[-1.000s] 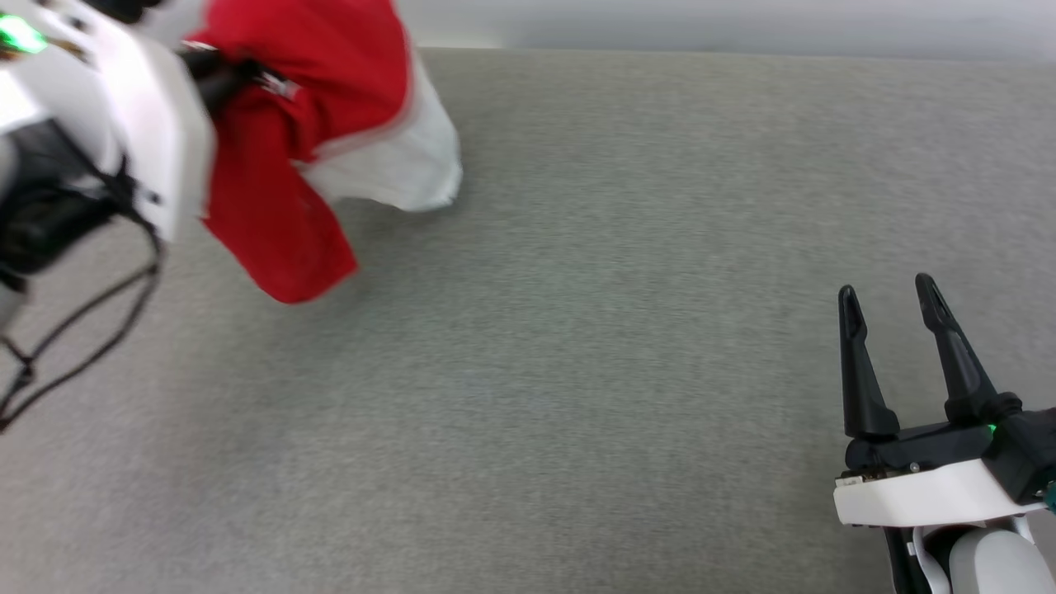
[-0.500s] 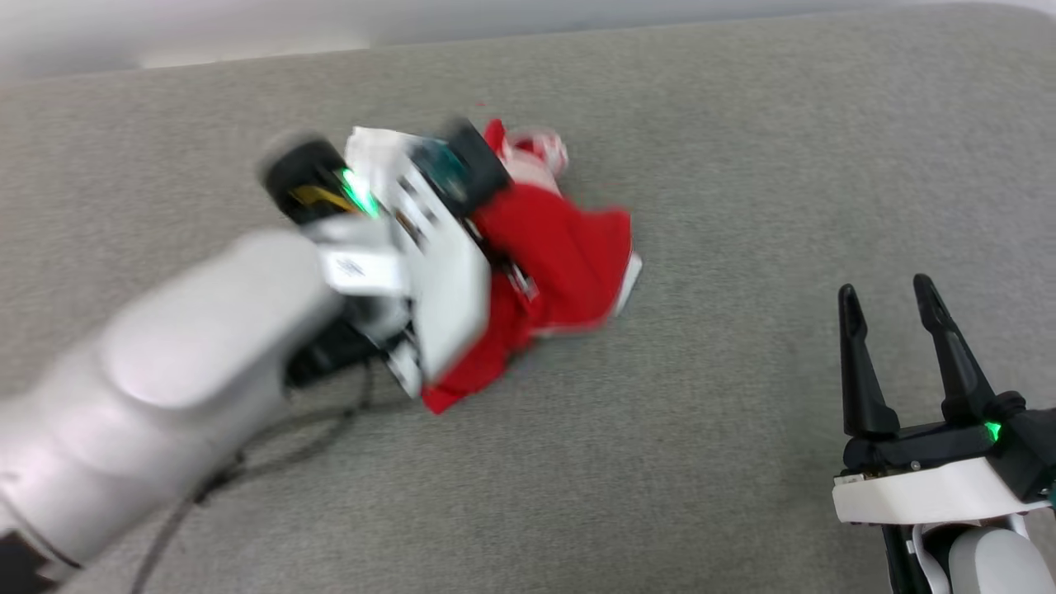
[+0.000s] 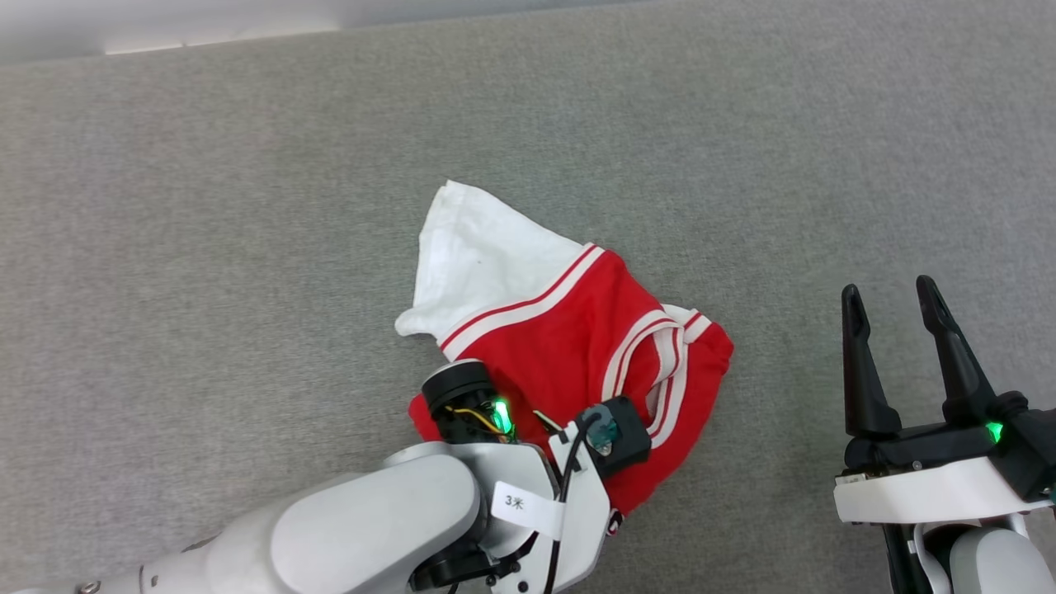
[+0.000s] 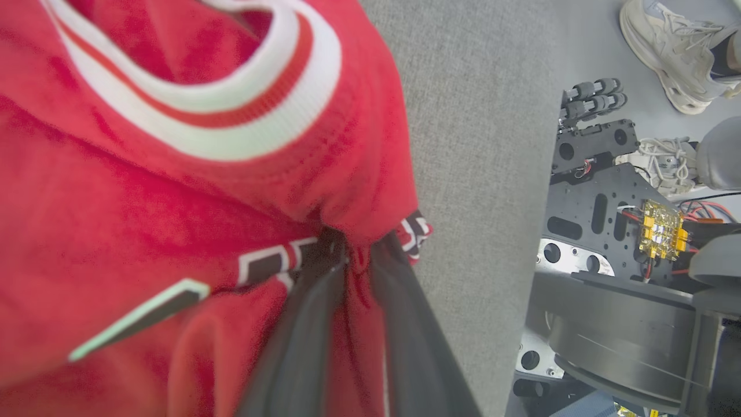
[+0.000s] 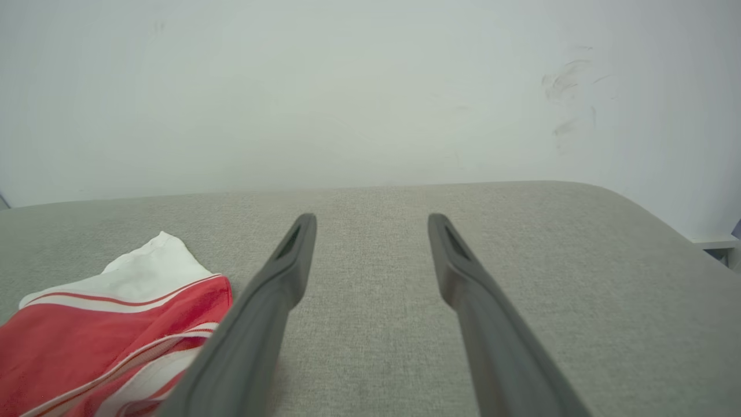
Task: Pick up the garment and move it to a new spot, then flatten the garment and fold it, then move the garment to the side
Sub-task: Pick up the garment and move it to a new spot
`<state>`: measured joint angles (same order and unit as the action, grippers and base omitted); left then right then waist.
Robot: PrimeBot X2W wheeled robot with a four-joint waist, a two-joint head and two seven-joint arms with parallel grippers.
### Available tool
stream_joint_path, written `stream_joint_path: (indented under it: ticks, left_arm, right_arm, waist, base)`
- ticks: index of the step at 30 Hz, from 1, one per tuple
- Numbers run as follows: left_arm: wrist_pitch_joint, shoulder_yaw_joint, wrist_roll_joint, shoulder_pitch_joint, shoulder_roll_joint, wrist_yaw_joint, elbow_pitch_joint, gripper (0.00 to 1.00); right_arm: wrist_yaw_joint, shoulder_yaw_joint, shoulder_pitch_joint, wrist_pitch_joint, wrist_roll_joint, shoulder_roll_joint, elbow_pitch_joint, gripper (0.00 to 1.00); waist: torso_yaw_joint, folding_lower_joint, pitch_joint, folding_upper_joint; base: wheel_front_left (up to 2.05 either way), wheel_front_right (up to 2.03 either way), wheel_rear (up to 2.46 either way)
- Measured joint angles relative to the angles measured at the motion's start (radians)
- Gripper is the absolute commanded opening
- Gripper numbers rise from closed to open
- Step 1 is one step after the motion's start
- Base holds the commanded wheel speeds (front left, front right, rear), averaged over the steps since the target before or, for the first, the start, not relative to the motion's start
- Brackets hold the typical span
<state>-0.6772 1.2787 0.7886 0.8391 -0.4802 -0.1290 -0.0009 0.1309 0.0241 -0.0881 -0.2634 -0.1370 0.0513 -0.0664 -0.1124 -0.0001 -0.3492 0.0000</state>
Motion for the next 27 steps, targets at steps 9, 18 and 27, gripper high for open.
stream_joint_path:
  ticks: [9, 18, 27]
  left_arm:
    - [0.413, -0.05, 0.012, 0.059, 0.017, 0.0, 0.056, 1.0]
    - [0.835, -0.267, -0.067, -0.001, -0.03, 0.195, 0.118, 1.0]
    - [0.937, -0.477, -0.182, -0.216, -0.047, 0.424, 0.112, 1.0]
  right_arm:
    - [0.0, 0.015, 0.024, 0.0, 0.02, 0.0, 0.019, 1.0]
    - [0.0, 0.022, 0.07, 0.0, 0.022, -0.001, 0.027, 1.0]
    - [0.0, 0.032, 0.095, 0.0, 0.018, -0.001, 0.027, 1.0]
  waist:
    - [0.051, 0.0, 0.067, 0.0]
    - [0.124, -0.0001, 0.158, 0.0]
    - [0.182, 0.0, 0.204, 0.0]
  base:
    - [0.0, 0.0, 0.0]
    - [0.0, 0.0, 0.0]
    - [0.0, 0.0, 0.0]
